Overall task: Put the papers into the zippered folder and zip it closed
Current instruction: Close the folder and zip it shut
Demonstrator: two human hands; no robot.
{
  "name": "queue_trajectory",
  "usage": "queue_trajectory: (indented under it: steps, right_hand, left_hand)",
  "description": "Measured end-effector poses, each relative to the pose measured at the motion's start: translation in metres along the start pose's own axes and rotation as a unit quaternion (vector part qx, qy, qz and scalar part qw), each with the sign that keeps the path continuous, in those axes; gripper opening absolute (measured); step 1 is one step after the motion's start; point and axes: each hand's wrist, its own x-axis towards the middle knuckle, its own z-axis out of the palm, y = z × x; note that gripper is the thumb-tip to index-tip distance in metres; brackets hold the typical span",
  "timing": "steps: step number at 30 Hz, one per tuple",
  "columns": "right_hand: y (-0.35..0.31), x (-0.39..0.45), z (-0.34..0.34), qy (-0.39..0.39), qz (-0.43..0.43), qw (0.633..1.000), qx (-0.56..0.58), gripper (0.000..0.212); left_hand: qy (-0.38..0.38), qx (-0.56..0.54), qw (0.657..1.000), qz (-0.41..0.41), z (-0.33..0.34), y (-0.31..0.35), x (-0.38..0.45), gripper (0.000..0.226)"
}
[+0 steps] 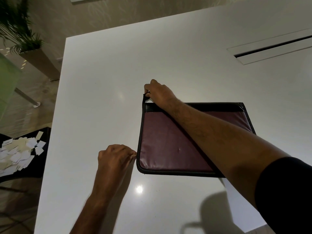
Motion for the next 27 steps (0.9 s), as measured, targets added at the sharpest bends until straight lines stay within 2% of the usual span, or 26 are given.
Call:
queue_trajectory:
  steps: [4, 7, 10, 13, 16, 19, 22, 24, 27]
  right_hand:
    - [-0.002, -0.002, -0.002, 0.001, -0.001, 1.000, -0.014, 0.013]
    - [-0.004, -0.004, -0.003, -0.002, -0.001, 1.000, -0.011, 0.015]
    - [-0.005, -0.005, -0.002, -0.001, 0.024, 0.999, 0.021, 0.019]
    - [-0.006, -0.010, -0.004, -0.003, 0.030, 0.999, 0.017, 0.021]
    - [-0.011, -0.026, -0.011, -0.013, -0.007, 1.000, -0.013, 0.027]
    - [-0.022, -0.052, -0.016, 0.017, -0.050, 0.997, -0.063, 0.040]
    - [-0.038, -0.093, -0.023, 0.033, -0.091, 0.994, -0.042, 0.029]
    - [-0.050, -0.124, -0.024, 0.007, -0.109, 0.994, -0.001, 0.018]
    - [-0.064, -0.166, -0.019, -0.087, -0.111, 0.990, 0.012, 0.017]
  left_hand:
    - [0.013, -0.013, 1.000, 0.009, -0.001, -0.001, -0.019, 0.029]
    - [0.012, -0.004, 1.000, 0.002, -0.001, 0.005, -0.028, 0.035]
    - [-0.010, -0.039, 0.999, -0.022, -0.001, 0.009, -0.036, 0.015]
    - [-0.011, -0.071, 0.996, -0.046, -0.003, 0.016, -0.039, 0.018]
    - [-0.009, -0.097, 0.994, -0.045, -0.005, 0.019, -0.043, 0.024]
    - [-0.010, -0.105, 0.993, -0.053, -0.005, 0.022, -0.048, 0.025]
    - [-0.007, -0.116, 0.990, -0.081, -0.005, 0.027, -0.053, 0.015]
    - [-0.007, -0.114, 0.989, -0.090, -0.005, 0.029, -0.056, 0.015]
    - [0.001, -0.103, 0.990, -0.098, -0.006, 0.031, -0.058, 0.015]
